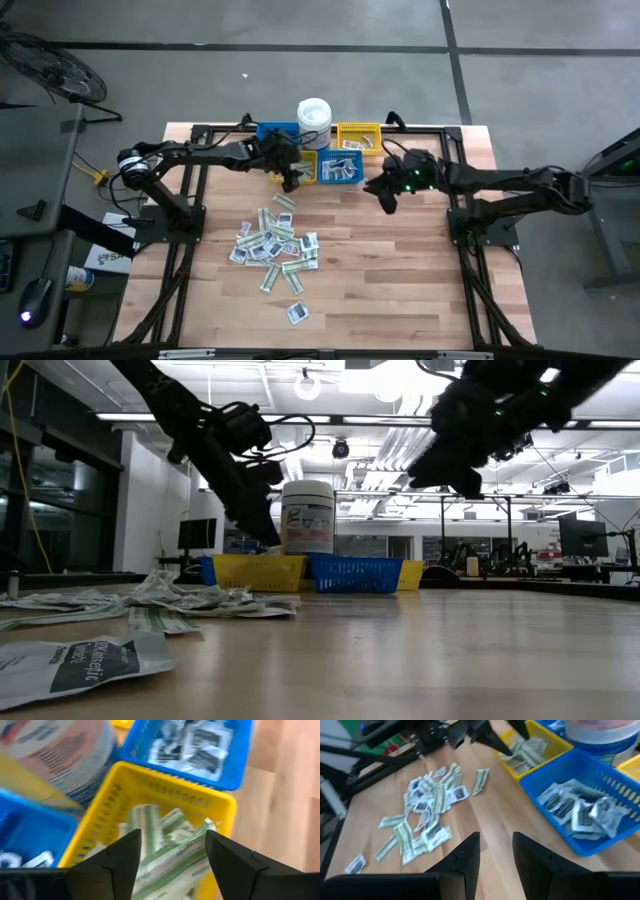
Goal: Pick & Place First Aid Supplies
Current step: Put the green bandage pad into the left yellow bin
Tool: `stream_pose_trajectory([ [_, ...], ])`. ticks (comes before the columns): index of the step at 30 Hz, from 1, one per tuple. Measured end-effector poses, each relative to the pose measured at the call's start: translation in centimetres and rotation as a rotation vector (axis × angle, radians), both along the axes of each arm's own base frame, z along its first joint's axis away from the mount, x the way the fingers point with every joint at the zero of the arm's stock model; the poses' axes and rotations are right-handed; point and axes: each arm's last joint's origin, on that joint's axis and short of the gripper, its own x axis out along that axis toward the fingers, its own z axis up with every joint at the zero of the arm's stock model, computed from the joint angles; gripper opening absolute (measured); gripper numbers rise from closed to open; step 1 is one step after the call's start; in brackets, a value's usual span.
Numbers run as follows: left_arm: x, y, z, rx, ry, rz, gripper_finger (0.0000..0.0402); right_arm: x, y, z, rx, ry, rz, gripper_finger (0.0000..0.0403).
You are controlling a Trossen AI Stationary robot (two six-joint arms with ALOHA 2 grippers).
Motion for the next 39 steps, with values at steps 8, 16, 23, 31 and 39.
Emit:
stream_pose_trajectory([
  [8, 0.1, -0.3, 0.0, -0.032, -0.023, -0.115, 0.0224, -2.6, 1.8, -2.5, -0.053, -0.146, 0.042, 0.0110],
  [16, 0.0, 0.1, 0.4, 0.006, -0.018, 0.034, 0.0224, -4.7, 2.5, -4.0, -0.013, -0.204, -0.013, 0.0110],
  [23, -0.2, 0.3, 0.4, 0.008, -0.018, 0.176, 0.0225, -5.0, 2.5, -4.1, 0.006, -0.219, -0.021, 0.0110],
  [31, -0.6, 0.1, 3.3, 0.049, -0.067, 0.159, 0.0226, -5.0, 2.5, -4.1, 0.002, -0.219, -0.021, 0.0110],
  [39, -2.7, -3.3, 5.3, -0.222, 0.025, -0.079, 0.0225, -4.9, 2.5, -4.0, -0.017, -0.223, -0.017, 0.0110],
])
